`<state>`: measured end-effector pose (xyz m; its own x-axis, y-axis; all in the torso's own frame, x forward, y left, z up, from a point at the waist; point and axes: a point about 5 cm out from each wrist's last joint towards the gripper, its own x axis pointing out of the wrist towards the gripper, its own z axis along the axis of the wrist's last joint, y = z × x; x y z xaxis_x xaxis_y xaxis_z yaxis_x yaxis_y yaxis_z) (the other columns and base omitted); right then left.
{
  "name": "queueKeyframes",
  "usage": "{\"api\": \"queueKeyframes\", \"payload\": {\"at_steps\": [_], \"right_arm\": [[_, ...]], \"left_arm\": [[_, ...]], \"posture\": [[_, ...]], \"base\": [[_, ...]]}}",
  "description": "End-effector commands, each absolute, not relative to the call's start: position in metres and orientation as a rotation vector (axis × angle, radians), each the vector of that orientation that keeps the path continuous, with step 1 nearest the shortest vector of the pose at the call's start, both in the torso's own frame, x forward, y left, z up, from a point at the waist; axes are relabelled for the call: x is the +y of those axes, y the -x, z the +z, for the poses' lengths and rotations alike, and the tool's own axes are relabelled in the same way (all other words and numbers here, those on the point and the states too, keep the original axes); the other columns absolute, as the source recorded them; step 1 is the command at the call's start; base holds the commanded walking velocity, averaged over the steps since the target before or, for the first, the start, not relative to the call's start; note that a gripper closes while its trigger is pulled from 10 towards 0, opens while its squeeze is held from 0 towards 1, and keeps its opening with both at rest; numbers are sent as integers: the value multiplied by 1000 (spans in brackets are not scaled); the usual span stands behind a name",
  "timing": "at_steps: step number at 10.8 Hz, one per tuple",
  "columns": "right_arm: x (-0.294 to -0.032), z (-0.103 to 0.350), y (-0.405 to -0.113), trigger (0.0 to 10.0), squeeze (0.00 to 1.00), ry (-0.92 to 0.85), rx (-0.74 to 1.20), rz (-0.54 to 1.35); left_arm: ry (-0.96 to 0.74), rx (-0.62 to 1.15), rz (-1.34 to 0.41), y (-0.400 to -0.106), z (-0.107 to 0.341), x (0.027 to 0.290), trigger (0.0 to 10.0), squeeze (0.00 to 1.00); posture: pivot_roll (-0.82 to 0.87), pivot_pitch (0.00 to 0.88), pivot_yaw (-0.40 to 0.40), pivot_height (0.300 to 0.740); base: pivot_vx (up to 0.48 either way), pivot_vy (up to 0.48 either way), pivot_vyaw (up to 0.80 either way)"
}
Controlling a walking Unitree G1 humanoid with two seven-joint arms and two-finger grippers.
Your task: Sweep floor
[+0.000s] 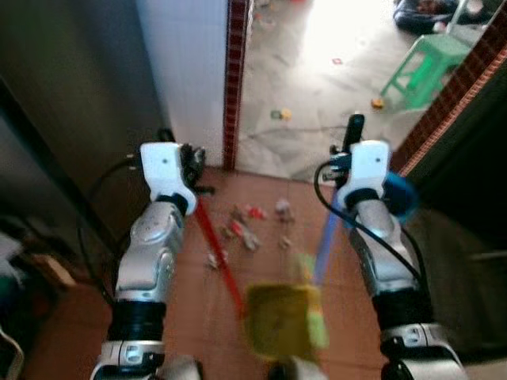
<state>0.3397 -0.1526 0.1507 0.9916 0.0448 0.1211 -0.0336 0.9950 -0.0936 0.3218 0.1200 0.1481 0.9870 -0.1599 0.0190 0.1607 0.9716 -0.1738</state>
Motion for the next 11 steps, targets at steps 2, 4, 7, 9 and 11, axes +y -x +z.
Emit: {"api": "queueKeyframes", "payload": {"at_steps": [2,4,7,9,11], "right_arm": [[-165,156,-340,10000,0,94,-149,3],[-164,156,-340,10000,0,88,-153,7],[-167,155,-340,10000,0,92,-155,9],[-170,156,-341,10000,0,107,-161,-2],[-171,157,-341,10000,0,112,-165,-4]], "left_arm": [[155,-94,-204,-323,169,104,10000,0],[99,-147,-200,-325,178,102,10000,0],[-43,-253,-98,-325,188,109,10000,0],[-91,-263,-50,-325,184,111,10000,0],[-159,-300,-29,-325,182,109,10000,0]], "posture": [[8,63,-49,740],[7,59,-46,740],[10,58,-42,740],[11,57,-41,740],[16,49,-40,740]], "base": [[291,382,0],[294,379,0],[85,109,0],[0,0,0],[0,0,0]]}}
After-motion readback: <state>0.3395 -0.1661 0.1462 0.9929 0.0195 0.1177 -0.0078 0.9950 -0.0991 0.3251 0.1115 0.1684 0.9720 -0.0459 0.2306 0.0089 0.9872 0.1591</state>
